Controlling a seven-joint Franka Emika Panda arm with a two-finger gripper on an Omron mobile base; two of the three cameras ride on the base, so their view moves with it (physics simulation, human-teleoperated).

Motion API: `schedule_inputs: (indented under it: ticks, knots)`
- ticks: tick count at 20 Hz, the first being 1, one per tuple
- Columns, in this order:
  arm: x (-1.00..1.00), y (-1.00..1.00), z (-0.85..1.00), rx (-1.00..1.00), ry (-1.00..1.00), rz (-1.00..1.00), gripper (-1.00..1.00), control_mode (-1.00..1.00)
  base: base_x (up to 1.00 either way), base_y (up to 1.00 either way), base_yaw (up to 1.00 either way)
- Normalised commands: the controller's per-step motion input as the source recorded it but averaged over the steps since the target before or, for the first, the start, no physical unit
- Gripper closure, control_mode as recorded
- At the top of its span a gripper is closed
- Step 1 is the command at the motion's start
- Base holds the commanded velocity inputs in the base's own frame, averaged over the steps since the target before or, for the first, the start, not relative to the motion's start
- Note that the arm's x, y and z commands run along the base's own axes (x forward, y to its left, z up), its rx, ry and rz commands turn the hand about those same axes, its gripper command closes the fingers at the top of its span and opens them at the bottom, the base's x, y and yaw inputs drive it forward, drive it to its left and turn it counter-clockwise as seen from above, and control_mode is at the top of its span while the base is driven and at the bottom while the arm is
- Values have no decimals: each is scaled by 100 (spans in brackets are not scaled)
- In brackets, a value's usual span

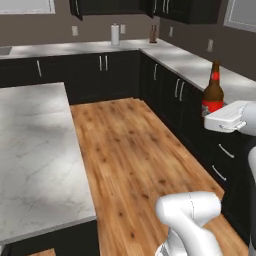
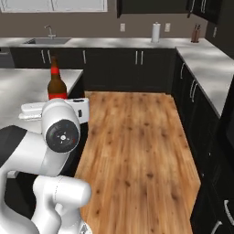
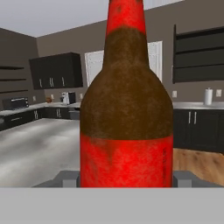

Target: Get the candle and the beer from the cabinet and move them to the dining counter.

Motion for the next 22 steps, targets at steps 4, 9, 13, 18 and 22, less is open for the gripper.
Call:
schedule_inputs:
  ticks: [4, 9, 13, 18, 22]
  knots:
    - [0, 0, 0, 0, 0, 0, 100, 100, -85, 17, 0]
    - [0, 0, 0, 0, 0, 0, 100, 100, -83, 19, 0]
    - [0, 0, 0, 0, 0, 0, 100, 100, -71, 41, 0]
    - [0, 0, 0, 0, 0, 0, 100, 100, -63, 51, 2]
    - [0, 0, 0, 0, 0, 0, 100, 100, -33, 84, 16]
